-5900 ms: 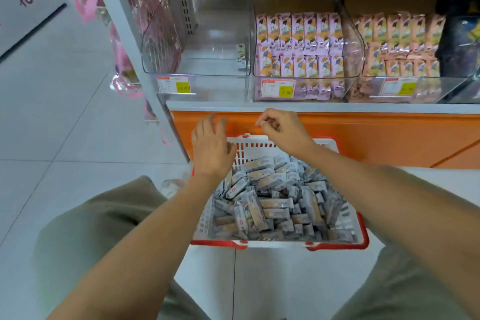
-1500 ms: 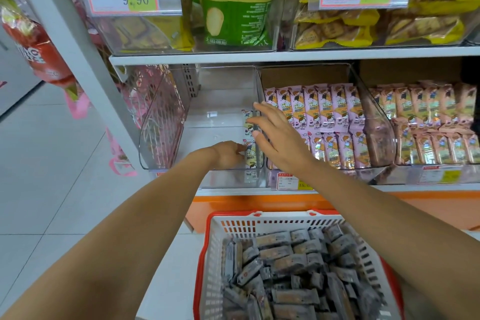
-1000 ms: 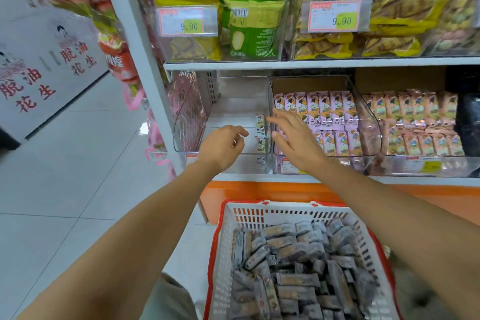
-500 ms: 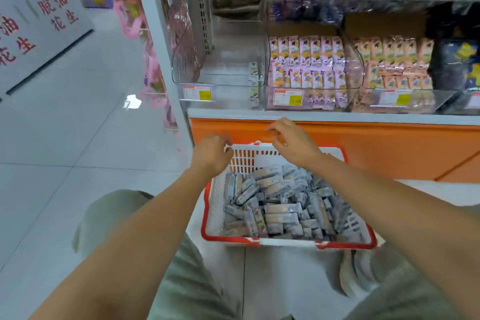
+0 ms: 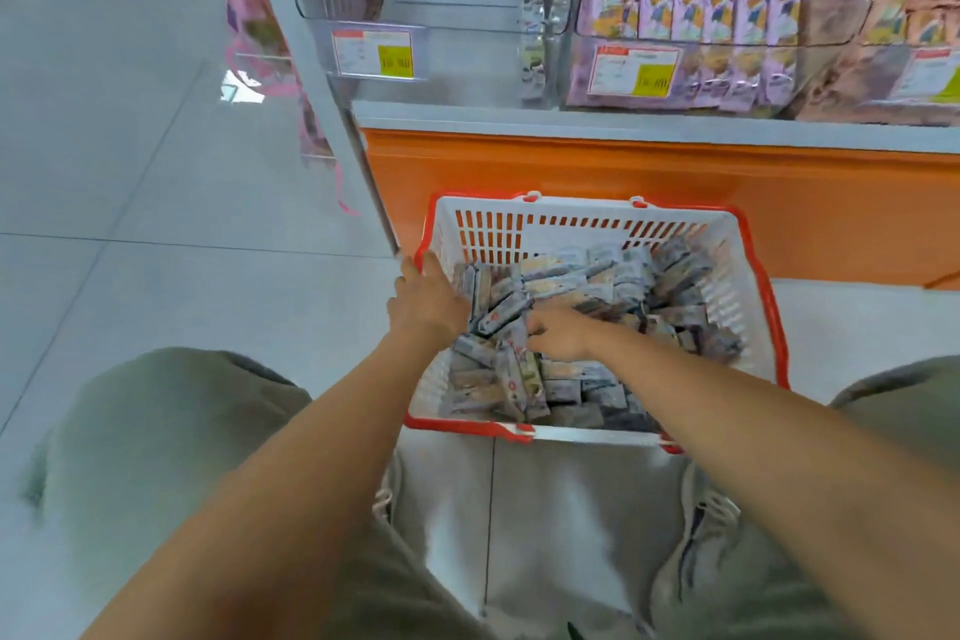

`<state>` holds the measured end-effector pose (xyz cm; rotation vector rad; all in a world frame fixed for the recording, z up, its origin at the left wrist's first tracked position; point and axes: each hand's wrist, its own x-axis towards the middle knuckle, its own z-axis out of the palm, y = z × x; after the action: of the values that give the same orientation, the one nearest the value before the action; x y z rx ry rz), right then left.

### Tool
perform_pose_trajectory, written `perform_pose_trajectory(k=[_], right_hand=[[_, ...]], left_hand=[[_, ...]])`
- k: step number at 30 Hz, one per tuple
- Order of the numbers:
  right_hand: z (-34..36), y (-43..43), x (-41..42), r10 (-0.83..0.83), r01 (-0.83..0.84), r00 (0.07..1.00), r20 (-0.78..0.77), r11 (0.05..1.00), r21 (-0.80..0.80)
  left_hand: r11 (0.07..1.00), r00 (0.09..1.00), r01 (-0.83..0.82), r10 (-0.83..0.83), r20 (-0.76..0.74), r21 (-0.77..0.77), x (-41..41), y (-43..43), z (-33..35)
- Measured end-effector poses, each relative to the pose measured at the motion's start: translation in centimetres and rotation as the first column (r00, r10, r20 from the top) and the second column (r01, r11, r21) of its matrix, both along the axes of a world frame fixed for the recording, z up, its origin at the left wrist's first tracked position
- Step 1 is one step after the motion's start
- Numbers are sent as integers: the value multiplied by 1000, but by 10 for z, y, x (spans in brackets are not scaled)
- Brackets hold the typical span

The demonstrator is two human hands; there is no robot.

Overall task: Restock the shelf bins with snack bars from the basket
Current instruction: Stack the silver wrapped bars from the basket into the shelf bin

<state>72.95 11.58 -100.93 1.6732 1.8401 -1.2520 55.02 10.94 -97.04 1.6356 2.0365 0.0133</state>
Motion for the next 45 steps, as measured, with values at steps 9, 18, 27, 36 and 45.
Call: perform_pose_trajectory(k=[9,18,27,36,45], right_hand=[[-92,-8,-18,-362,357,932,-9,924,-135],[-92,-35,-23,-240,242,970,36,969,-44],[9,14,6,-561,631,553,-616,765,-131],[141,38,6,-202,655,488,-849,728,203],[219,120,27,77,440,864,-497,361,822]], left_hand=[[990,999,-51,49,18,134,4,3,-35],[996,1000,-10,8,27,85,-3,-2,-31],[977,967,-81,29,252,196,4,-5,11],[979,629,-152,-11,777,136,27,14,102],[880,749,-293,-33,662,374,25,99,192]])
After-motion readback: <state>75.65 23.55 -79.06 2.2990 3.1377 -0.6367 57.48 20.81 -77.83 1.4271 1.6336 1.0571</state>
